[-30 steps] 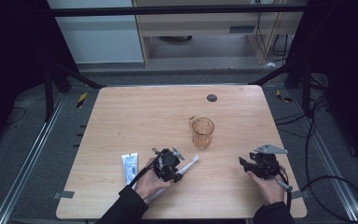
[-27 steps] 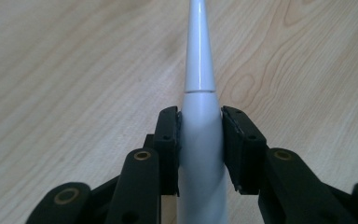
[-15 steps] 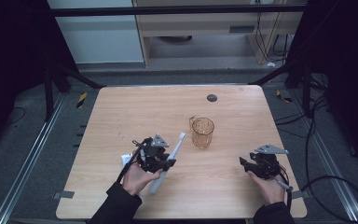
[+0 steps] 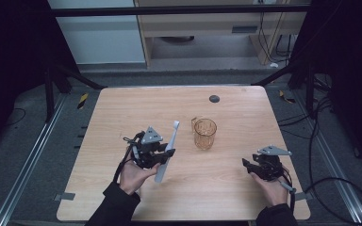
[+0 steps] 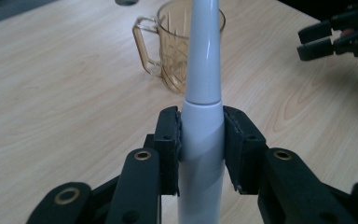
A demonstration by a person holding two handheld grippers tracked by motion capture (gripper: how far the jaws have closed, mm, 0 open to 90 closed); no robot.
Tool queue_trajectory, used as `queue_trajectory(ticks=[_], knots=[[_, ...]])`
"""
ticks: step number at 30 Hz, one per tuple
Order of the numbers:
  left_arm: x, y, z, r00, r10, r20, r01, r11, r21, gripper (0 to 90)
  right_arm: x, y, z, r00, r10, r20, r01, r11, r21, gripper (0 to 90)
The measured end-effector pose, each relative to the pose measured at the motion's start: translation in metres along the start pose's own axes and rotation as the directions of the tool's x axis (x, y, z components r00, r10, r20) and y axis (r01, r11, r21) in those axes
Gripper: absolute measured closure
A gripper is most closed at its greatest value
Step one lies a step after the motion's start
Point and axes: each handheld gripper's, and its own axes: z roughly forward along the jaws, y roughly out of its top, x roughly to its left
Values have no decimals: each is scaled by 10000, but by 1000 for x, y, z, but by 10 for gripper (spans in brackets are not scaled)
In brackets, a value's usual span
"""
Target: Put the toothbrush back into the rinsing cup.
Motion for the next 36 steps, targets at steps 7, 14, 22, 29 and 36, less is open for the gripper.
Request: queue_trajectory(ticks=[7,14,22,29,36], knots=[[6,14,-2,9985,-297,-457,257,9960,-854,672,0,0,-1,9999,73,72,-72,9998,-159,494],[8,28,1,9945,-461,-940,307,9867,-1594,672,-1,0,-1,9999,40,164,-36,9997,-256,484],[15,50,6,9873,-1112,-1135,780,9616,-2633,672,-2,-1,-2,9996,38,283,-26,9992,-399,456],[16,64,15,9866,-1236,-1063,862,9489,-3035,672,-2,-1,-1,9995,12,331,3,9990,-444,442],[12,74,26,9858,-1355,-989,920,9298,-3565,672,-3,-2,0,9991,-26,412,47,9987,-505,419]])
